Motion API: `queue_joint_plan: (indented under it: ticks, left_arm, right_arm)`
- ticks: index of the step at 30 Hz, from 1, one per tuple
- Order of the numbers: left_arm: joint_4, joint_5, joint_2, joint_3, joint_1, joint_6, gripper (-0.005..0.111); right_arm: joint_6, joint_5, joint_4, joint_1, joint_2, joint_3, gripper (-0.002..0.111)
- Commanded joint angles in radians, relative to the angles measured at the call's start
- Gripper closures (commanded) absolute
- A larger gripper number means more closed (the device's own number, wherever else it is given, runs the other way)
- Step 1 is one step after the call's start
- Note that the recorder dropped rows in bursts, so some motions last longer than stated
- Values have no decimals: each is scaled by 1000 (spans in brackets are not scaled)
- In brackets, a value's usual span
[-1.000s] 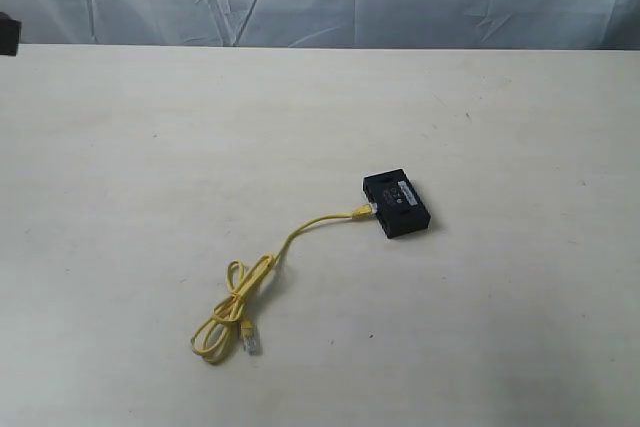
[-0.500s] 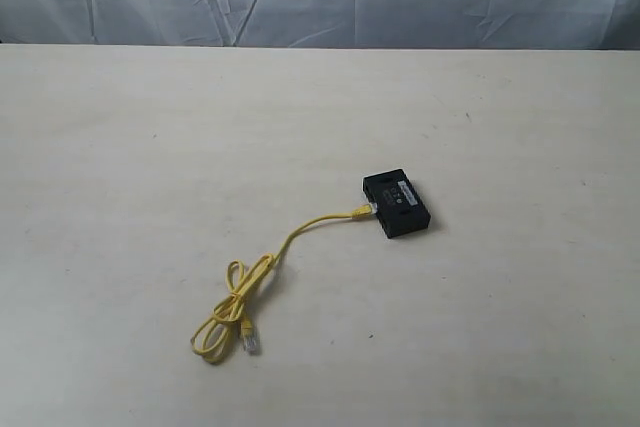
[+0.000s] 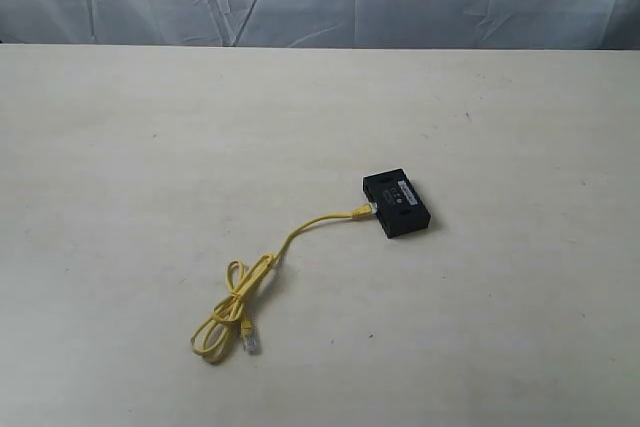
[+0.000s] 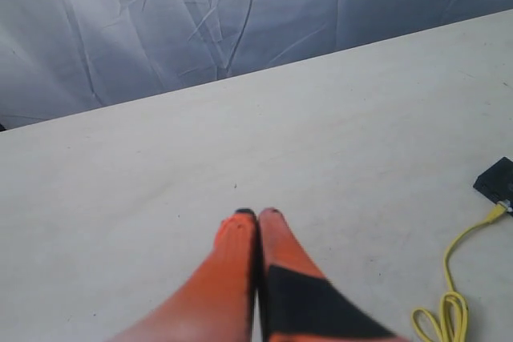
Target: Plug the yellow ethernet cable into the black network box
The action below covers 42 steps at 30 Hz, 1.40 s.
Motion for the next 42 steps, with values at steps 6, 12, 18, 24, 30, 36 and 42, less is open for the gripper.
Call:
queue_joint_plan:
  ticks: [6, 12, 18, 24, 30, 36, 42]
  left_arm:
    - [0, 0, -6, 3, 2, -2, 107]
    - [0, 0, -6, 3, 2, -2, 107]
    - [0, 0, -6, 3, 2, -2, 107]
    - [0, 0, -6, 3, 2, -2, 107]
    - [0, 0, -6, 3, 2, -2, 107]
    - [0, 0, -6, 3, 2, -2, 107]
    - [0, 0, -6, 3, 2, -2, 107]
  right_arm:
    - [473, -95, -291, 5, -5, 168, 109]
    - [619, -116, -420, 5, -5, 255, 109]
    - [617, -121, -453, 5, -5, 286, 109]
    - [517, -118, -456, 38, -5, 291, 109]
    - [511, -118, -472, 45, -5, 293, 109]
    - [517, -151, -477, 45, -5, 351, 109]
    - [517, -184, -477, 45, -5, 426, 109]
